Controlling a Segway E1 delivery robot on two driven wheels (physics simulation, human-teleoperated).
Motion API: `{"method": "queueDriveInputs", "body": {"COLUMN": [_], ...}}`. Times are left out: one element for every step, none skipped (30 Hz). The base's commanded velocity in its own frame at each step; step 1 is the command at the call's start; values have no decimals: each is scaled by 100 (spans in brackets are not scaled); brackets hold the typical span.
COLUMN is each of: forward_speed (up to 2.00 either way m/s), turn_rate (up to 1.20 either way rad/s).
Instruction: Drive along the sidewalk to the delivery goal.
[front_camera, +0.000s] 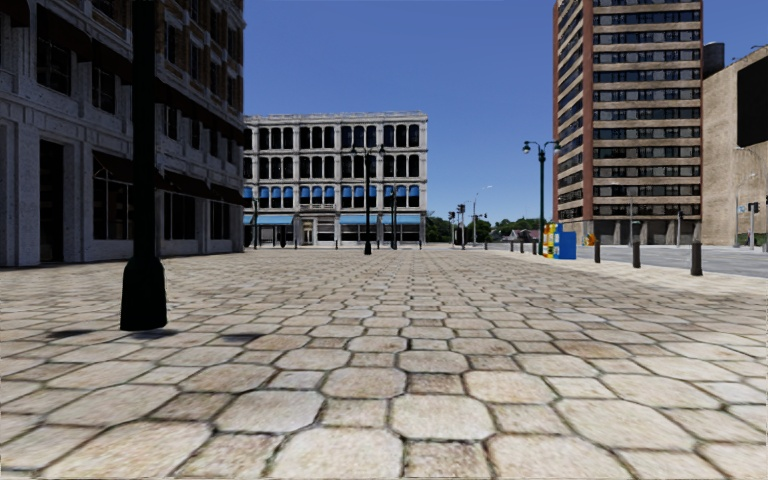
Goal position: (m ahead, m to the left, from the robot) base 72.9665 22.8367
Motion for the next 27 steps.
{"method": "queueDriveInputs", "body": {"forward_speed": [200,200,200,200,200,200,200,200,200,200,200,200,200,200,200,200,200,200,200,200,200,200,200,200,200,200,200], "turn_rate": [0,0,0,0,0,0,0,0,0,0,0,0,0,0,0,0,0,0,0,0,0,0,0,0,0,0,0]}}
